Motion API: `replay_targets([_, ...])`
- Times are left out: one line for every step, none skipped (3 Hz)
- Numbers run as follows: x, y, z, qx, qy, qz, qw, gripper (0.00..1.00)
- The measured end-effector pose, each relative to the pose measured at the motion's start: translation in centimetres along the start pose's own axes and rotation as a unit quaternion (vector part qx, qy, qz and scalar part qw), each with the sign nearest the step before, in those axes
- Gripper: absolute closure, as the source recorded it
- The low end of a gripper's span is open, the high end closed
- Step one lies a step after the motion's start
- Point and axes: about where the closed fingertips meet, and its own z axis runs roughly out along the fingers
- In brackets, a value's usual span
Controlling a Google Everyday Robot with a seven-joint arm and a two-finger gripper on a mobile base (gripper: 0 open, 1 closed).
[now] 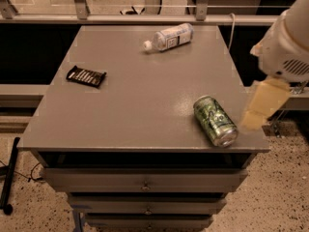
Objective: Place green can upright
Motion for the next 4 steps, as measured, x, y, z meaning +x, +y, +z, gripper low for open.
replay_targets([-2.0, 0.8, 3.9, -0.015, 0.014, 0.049, 0.9986, 0.00])
replay_targets([-3.1, 0.9, 7.9, -0.033, 0.037, 0.112, 0.9925, 0.00])
replay_targets([-3.4, 0.7, 10.7, -0.058, 0.038, 0.205, 0.9763, 0.00])
replay_targets([-3.1, 0.5, 12.4, -0.067, 0.034, 0.294, 0.9528, 0.00])
